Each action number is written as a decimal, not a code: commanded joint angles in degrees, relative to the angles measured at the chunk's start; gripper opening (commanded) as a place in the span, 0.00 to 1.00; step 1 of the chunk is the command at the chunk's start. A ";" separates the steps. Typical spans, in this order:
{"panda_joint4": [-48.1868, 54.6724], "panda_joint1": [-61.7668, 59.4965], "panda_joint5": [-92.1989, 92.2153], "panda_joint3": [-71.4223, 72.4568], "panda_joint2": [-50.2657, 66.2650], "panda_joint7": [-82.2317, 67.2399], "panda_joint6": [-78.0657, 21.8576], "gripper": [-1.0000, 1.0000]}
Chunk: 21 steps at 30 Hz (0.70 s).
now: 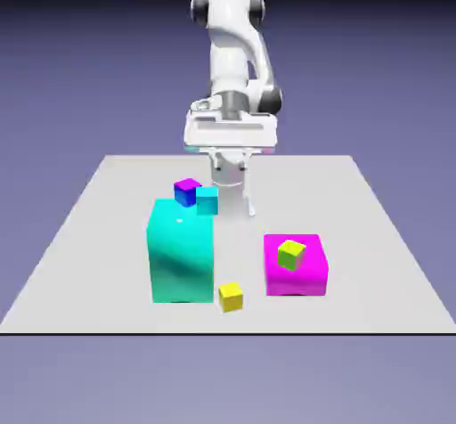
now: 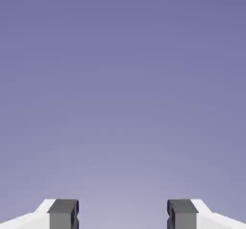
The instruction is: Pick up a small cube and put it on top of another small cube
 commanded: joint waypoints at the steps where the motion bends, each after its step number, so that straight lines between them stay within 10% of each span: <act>1: 1.40 0.17 -0.23 -0.06 2.08 -0.25 -1.96 0.50; 21: 29.36 3.48 -4.87 -1.27 43.61 -5.23 -41.04 0.50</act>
